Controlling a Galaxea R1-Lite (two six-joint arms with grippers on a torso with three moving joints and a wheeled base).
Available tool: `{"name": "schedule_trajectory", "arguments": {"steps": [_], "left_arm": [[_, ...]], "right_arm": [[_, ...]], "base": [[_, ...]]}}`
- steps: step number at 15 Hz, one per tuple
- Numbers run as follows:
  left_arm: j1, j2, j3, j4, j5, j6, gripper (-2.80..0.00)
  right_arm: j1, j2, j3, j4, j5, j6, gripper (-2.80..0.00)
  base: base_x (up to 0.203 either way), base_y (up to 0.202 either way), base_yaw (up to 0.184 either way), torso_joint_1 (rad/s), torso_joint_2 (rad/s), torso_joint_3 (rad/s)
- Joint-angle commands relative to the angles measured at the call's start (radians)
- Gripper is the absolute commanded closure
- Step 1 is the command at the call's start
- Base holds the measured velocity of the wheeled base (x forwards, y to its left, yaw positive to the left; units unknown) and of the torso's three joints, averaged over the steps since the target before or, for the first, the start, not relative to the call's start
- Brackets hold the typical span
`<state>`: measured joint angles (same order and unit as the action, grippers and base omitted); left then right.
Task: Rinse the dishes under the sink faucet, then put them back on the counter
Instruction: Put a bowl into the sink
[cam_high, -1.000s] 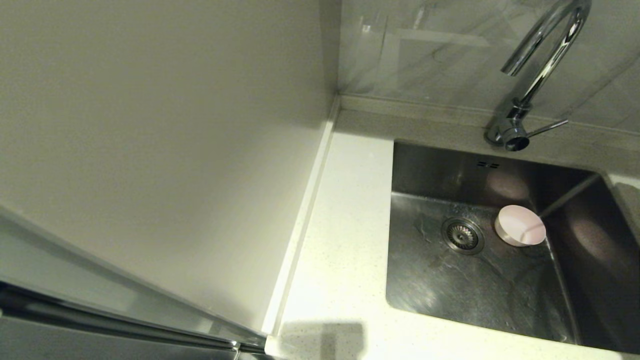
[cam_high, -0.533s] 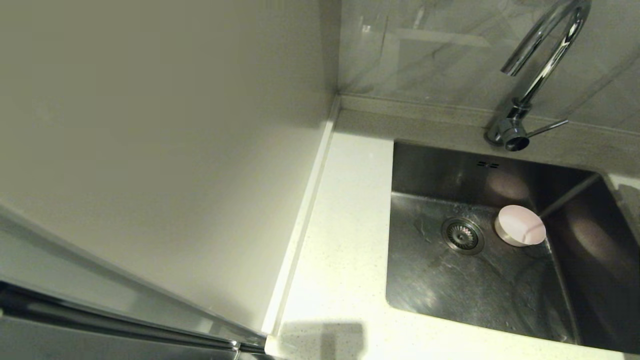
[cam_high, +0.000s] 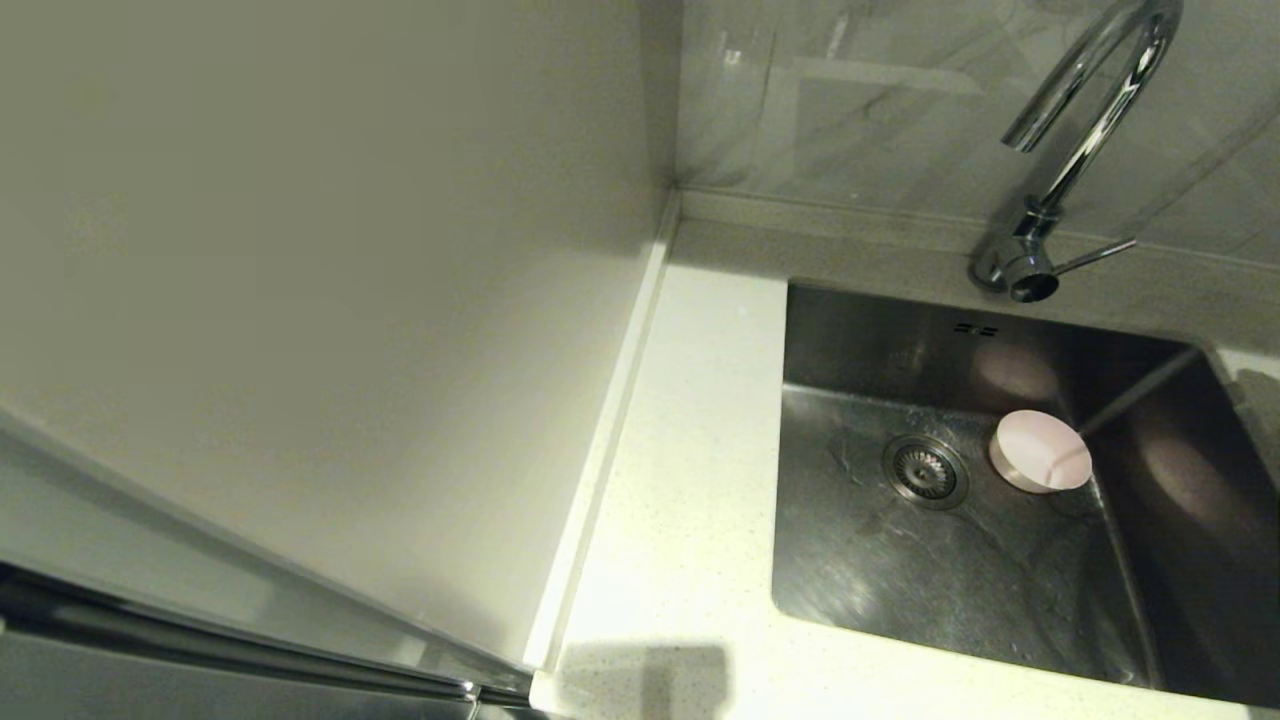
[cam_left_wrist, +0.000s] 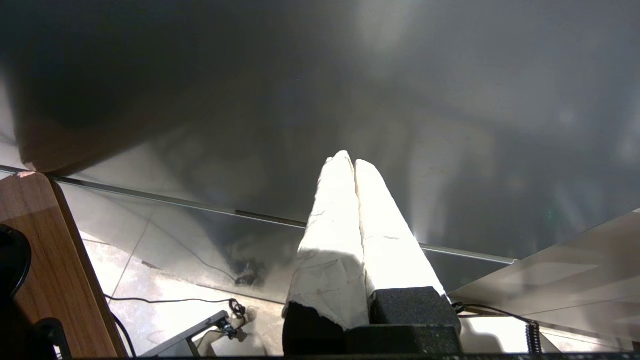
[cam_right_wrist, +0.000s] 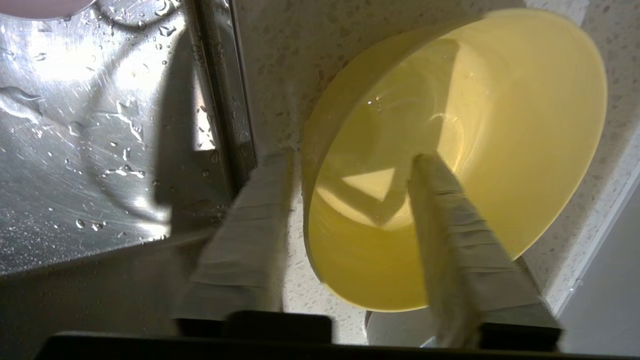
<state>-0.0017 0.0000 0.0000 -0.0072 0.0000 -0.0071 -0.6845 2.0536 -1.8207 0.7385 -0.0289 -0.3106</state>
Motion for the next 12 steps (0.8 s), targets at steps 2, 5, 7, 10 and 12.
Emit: {"name": "schedule_trajectory", "arguments": {"steps": [2,5,7,10,12], "left_arm": [[0.0,0.0,0.003,0.0,0.0,-0.001,0.0],[0.0,0.0,0.003,0.0,0.0,-0.001,0.0],[0.0,0.0,0.003,0.0,0.0,-0.001,0.0],[0.0,0.0,0.003,0.0,0.0,-0.001,0.0],[0.0,0.0,0.003,0.0,0.0,-0.001,0.0]], "right_arm": [[0.0,-0.008,0.009,0.004,0.001,-0.004,0.0],[0.002,-0.021,0.038,0.004,0.004,-0.007,0.0],[0.011,-0.028,0.044,0.004,0.006,-0.007,0.0],[0.051,-0.051,0.045,0.003,0.014,-0.008,0.0],[0.091,-0.082,0.056,0.002,0.026,-0.008,0.0]], "base": [[0.0,0.0,0.0,0.0,0.0,0.0],[0.0,0.0,0.0,0.0,0.0,0.0],[0.0,0.0,0.0,0.0,0.0,0.0],[0.0,0.0,0.0,0.0,0.0,0.0],[0.0,0.0,0.0,0.0,0.0,0.0]]}}
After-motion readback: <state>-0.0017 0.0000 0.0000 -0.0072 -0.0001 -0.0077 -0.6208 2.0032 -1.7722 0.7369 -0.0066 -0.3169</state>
